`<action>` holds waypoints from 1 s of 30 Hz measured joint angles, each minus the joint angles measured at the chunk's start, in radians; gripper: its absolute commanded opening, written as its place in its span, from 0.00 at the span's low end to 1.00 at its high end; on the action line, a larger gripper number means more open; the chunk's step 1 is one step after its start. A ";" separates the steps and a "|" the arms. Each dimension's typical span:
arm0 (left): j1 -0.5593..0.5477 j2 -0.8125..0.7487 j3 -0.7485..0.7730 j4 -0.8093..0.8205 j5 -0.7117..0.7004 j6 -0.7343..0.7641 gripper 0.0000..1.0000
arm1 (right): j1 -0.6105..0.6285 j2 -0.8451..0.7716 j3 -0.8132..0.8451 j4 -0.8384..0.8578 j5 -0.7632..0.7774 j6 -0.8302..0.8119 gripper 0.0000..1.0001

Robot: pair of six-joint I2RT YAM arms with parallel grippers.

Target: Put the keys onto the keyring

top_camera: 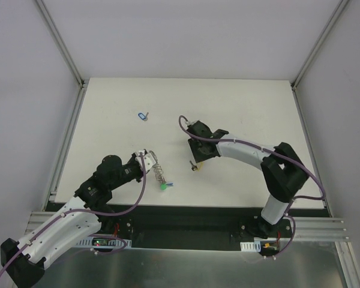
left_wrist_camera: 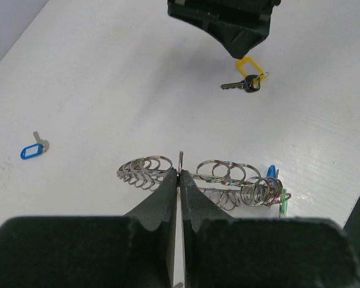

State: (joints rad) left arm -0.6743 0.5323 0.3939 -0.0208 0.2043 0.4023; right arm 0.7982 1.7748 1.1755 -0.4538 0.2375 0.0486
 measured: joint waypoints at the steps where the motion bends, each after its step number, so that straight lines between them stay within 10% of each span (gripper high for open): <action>1: 0.000 0.000 0.000 0.000 0.000 0.000 0.00 | 0.000 -0.025 -0.008 0.000 -0.007 -0.001 0.44; 30: 0.000 -0.018 0.000 -0.001 -0.032 0.000 0.00 | 0.057 0.050 0.059 -0.105 -0.215 -0.250 0.20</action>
State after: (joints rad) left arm -0.6743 0.5144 0.3939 -0.0216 0.1719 0.4019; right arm 0.8555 1.8244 1.2346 -0.5591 0.0227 -0.2016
